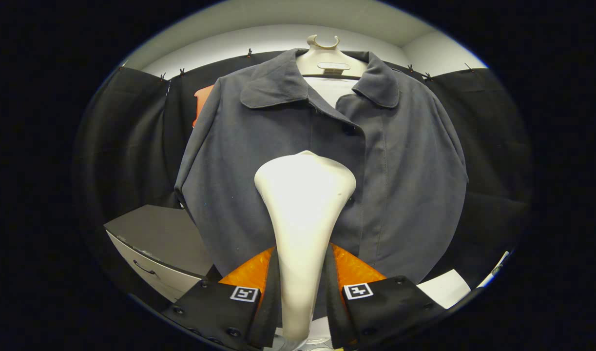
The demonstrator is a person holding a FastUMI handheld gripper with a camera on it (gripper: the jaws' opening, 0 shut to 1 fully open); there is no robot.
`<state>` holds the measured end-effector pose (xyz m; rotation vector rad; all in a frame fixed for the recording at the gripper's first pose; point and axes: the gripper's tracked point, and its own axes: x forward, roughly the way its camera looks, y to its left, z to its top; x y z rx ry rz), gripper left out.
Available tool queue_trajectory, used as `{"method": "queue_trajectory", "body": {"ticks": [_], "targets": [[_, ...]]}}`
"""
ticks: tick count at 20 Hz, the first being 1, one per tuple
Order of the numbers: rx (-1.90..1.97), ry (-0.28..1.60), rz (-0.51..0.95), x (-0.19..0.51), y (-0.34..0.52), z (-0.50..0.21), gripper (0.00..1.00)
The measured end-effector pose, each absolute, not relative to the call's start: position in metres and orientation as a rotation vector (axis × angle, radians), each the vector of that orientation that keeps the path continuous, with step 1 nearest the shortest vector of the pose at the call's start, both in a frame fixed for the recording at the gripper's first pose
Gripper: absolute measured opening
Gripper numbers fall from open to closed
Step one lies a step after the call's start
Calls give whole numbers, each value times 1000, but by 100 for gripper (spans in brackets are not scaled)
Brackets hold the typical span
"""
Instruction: Iron the clothes twice with a garment steamer, once on the left side and once on the right side.
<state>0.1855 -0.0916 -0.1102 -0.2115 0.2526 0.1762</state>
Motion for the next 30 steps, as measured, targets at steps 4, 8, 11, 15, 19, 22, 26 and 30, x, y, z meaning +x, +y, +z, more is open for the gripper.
{"method": "queue_trajectory", "body": {"ticks": [4,8,11,15,19,22,26,30], "targets": [[-181,294,192,177,-90,-133,49],[-158,326,166,177,-109,-155,50],[-147,356,153,172,-123,-171,50],[-131,397,122,163,-145,-195,50],[-115,434,94,158,-165,-218,50],[-110,464,83,158,-175,-233,50],[-114,481,84,155,-182,-252,50],[-129,479,88,153,-184,-259,50]]}}
